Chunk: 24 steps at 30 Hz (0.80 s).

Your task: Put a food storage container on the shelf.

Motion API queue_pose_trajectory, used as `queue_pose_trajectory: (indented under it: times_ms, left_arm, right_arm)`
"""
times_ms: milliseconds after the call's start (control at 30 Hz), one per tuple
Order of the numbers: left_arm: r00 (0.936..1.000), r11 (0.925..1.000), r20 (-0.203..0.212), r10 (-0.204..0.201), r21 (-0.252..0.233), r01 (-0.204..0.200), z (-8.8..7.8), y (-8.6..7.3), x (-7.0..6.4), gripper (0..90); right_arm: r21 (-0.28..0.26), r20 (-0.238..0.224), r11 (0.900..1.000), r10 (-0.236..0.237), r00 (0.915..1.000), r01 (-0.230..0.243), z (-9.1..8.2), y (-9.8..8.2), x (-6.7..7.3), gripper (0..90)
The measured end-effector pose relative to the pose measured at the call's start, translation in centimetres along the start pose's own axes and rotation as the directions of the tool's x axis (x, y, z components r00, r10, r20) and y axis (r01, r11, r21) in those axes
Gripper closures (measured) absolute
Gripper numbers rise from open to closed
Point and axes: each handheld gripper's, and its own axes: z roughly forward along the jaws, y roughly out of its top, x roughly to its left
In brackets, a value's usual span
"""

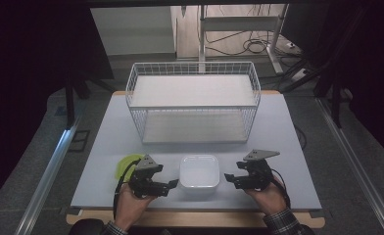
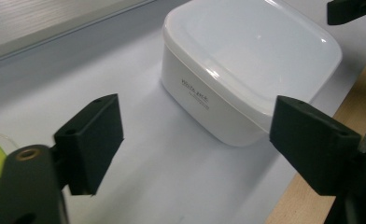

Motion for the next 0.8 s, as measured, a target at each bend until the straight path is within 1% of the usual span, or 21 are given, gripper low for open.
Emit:
queue_pose_trajectory:
  times_ms: [33, 100, 167, 200, 267, 300, 367, 400, 500, 533, 600, 700, 767, 800]
  left_arm:
    - [1.0, 1.0, 0.01, -0.001, -0.002, 0.001, 0.0, 0.0, 0.0, 14.6]
    - [0.9999, 0.9999, 0.008, 0.008, -0.009, -0.008, 0.1, 0.1, -0.1, 12.1]
    - [0.9995, 0.9994, 0.002, 0.032, -0.01, -0.032, 0.3, 0.2, -0.3, 9.2]
    - [0.999, 0.9989, 0.006, 0.045, -0.012, -0.045, 0.4, 0.3, -0.4, 8.9]
    - [0.9978, 0.9978, 0.022, 0.062, -0.025, -0.061, 0.5, 0.4, -0.6, 7.6]
    - [0.9976, 0.9975, 0.021, 0.066, -0.029, -0.065, 0.6, 0.5, -0.7, 6.6]
    - [0.9969, 0.9962, 0.0, 0.079, -0.038, -0.079, 0.7, 0.7, -0.8, 5.6]
    - [0.997, 0.9964, -0.012, 0.077, -0.033, -0.077, 0.7, 0.8, -0.8, 4.3]
    - [0.9985, 0.9985, -0.004, 0.054, -0.011, -0.054, 1.0, 1.3, -0.8, 4.2]
    - [0.9986, 0.9986, -0.001, 0.053, 0.001, -0.053, 1.2, 1.5, -0.8, 3.9]
    - [0.9986, 0.9984, 0.0, 0.054, 0.02, -0.054, 1.6, 1.8, -1.0, 3.6]
    - [0.9984, 0.9984, 0.022, 0.052, 0.021, -0.052, 2.1, 2.3, -1.0, 3.9]
    - [0.9983, 0.9981, 0.017, 0.055, 0.026, -0.055, 2.4, 2.6, -1.1, 5.7]
    - [0.9978, 0.9974, 0.016, 0.064, 0.032, -0.064, 2.5, 2.8, -1.1, 6.3]
  right_arm:
    - [-0.002, -0.003, 1.0, 0.001, 1.0, -0.001, -0.1, 0.0, 0.0, 27.4]
    - [-0.007, -0.009, 1.0, -0.008, 0.9999, 0.008, -0.1, 0.0, 0.0, 23.6]
    - [-0.013, -0.01, 1.0, -0.015, 0.9998, 0.015, -0.1, 0.0, 0.2, 20.7]
    - [-0.017, -0.013, 1.0, -0.025, 0.9996, 0.025, 0.0, 0.0, 0.2, 19.5]
    - [-0.025, -0.012, 0.999, -0.032, 0.9994, 0.031, 0.0, 0.2, 0.5, 16.9]
    - [-0.028, -0.021, 0.999, -0.035, 0.9992, 0.035, 0.0, 0.2, 0.7, 16.5]
    - [-0.024, -0.033, 0.999, -0.031, 0.999, 0.031, 0.0, 0.4, 1.0, 16.1]
    - [-0.02, -0.04, 0.999, -0.027, 0.9988, 0.027, 0.0, 0.5, 1.1, 16.0]
    - [-0.002, -0.052, 1.0, -0.008, 0.9986, 0.007, 0.3, 0.7, 1.4, 15.6]
    - [0.008, -0.061, 1.0, -0.003, 0.9982, 0.003, 0.4, 0.8, 1.5, 15.1]
    - [0.013, -0.074, 1.0, -0.003, 0.9972, 0.004, 0.6, 0.9, 1.7, 13.9]
    - [0.026, -0.077, 1.0, -0.012, 0.997, 0.014, 0.8, 1.2, 2.1, 13.6]
    - [0.031, -0.079, 0.999, -0.01, 0.9968, 0.012, 1.1, 1.4, 2.3, 14.0]
    - [0.037, -0.08, 0.999, -0.008, 0.9967, 0.011, 1.3, 1.4, 2.3, 14.9]
